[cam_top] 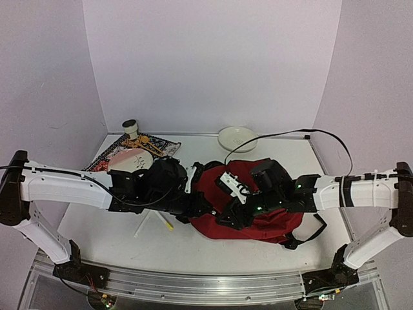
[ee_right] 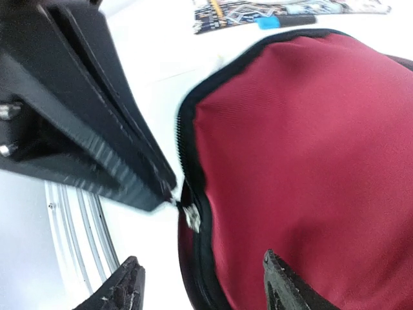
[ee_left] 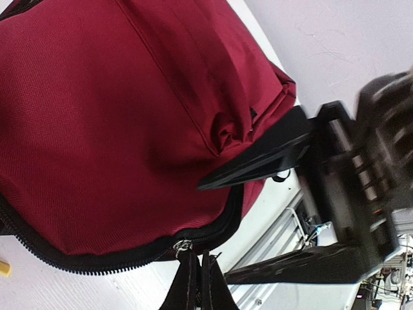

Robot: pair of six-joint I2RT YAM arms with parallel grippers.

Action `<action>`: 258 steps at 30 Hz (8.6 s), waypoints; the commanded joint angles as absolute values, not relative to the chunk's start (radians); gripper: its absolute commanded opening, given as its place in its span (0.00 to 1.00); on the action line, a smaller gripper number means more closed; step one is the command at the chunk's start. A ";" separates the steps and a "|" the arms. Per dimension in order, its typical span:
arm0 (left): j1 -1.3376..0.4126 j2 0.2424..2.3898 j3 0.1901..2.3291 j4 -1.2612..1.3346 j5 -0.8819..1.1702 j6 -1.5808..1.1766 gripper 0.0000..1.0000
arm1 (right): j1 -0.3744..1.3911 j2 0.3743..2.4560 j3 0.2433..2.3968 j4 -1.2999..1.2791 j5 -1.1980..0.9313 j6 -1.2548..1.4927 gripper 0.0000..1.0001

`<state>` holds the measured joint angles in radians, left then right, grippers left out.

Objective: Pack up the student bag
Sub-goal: Hold the largest pocket of the student bag, then zip the largest pocket of the bag in the student bag, then adjust the student bag at the center of the board, then hold the largest pocket of the student bag, then zip the largest pocket of the bag in the student bag, then hold the largest pocket of the student bag, then zip the largest pocket of the bag in the student bag, then set down the student bag at the center of the board.

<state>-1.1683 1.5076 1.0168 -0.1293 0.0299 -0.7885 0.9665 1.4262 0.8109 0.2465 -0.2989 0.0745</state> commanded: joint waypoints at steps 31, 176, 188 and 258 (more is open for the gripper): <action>-0.800 1.451 0.995 -0.143 -0.006 -0.669 0.00 | 0.960 0.778 0.539 0.079 0.039 0.297 0.06; -0.986 1.461 1.006 0.032 0.168 -0.728 0.00 | 1.232 1.591 1.090 0.185 0.312 0.461 0.67; -0.993 1.458 1.027 0.050 0.175 -0.720 0.00 | 1.232 1.644 1.081 0.139 0.413 0.489 0.35; -0.718 1.769 1.344 -0.174 -0.053 -0.465 0.41 | 1.174 1.499 1.048 0.241 -0.017 0.236 0.39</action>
